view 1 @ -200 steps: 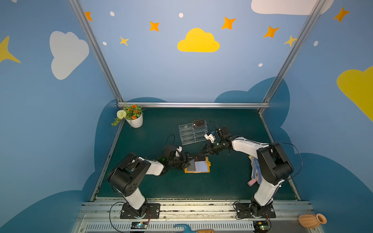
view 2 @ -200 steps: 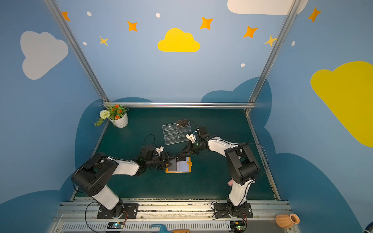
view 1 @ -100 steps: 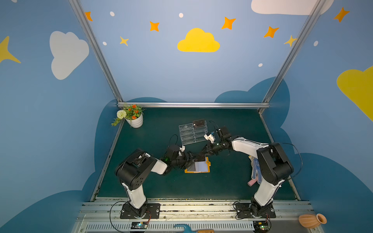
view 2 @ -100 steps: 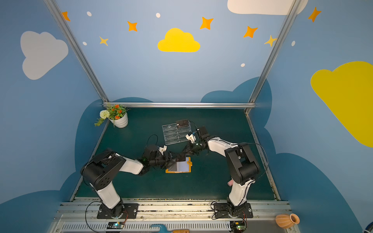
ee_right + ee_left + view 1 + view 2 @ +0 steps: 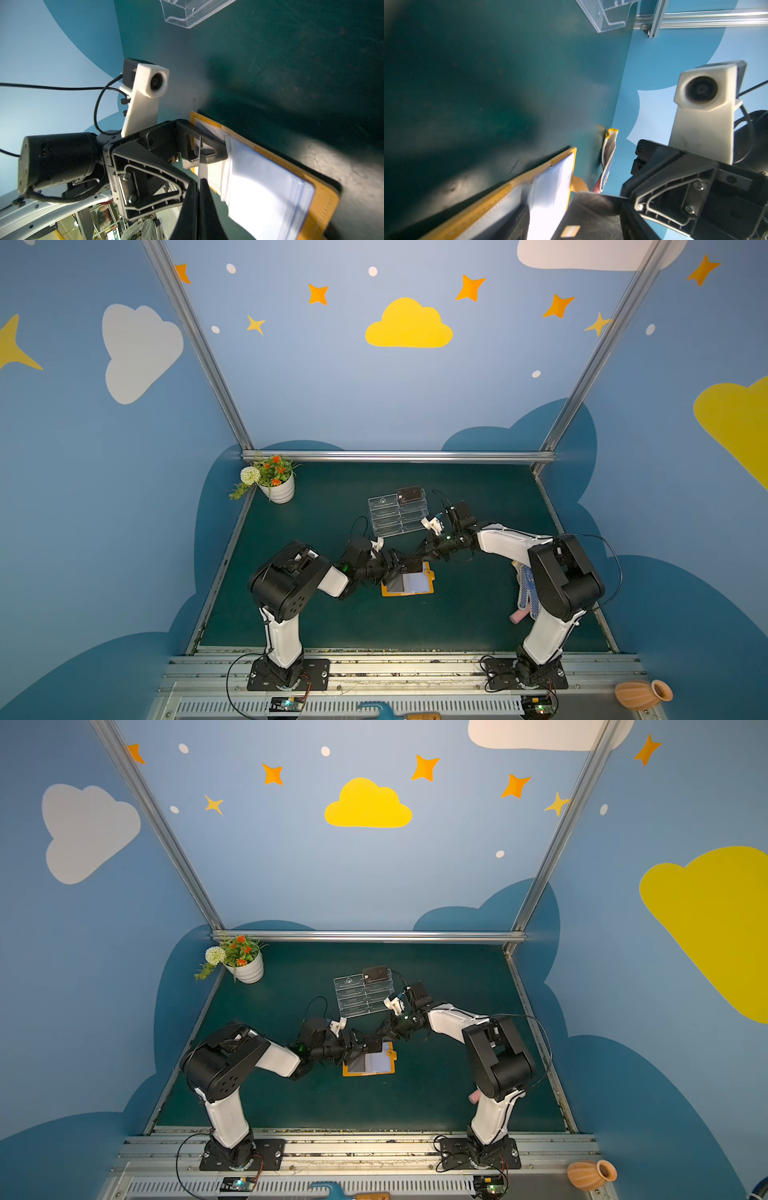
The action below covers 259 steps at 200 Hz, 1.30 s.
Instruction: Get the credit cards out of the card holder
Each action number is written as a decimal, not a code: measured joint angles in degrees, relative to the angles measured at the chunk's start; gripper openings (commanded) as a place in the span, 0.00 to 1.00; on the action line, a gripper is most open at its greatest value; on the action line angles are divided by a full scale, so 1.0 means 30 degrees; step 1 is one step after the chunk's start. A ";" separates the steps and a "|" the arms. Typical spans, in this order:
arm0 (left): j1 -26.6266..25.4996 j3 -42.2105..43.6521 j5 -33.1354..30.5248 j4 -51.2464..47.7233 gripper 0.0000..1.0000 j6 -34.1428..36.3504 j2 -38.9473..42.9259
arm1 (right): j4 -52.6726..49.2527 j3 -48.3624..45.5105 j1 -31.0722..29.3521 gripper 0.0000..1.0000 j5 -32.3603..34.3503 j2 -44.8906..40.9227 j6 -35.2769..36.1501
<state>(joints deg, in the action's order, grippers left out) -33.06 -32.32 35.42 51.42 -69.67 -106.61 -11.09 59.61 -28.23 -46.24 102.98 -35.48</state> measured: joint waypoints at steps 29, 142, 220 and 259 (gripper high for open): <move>0.0000 0.0036 -0.0124 0.0284 0.62 -0.0117 -0.0189 | 0.0117 -0.0197 -0.0007 0.00 0.0095 0.0000 -0.0248; -0.0036 0.1647 -0.0838 0.4619 0.38 -0.1224 -0.1596 | 0.0474 -0.0612 -0.0022 0.00 0.0117 0.0007 -0.0743; -0.0036 0.2586 -0.1056 0.5960 0.28 -0.1566 -0.1727 | 0.0627 -0.0707 0.0007 0.00 -0.0029 0.0022 -0.0758; -0.0036 0.2783 -0.0903 0.6681 0.33 -0.1661 -0.1916 | 0.0656 -0.0707 0.0022 0.00 -0.0124 0.0080 -0.0750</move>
<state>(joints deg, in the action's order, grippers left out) -33.17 -23.97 32.71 71.46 -74.65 -112.36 -9.13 57.49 -28.16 -46.61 103.22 -37.74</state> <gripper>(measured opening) 0.307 0.047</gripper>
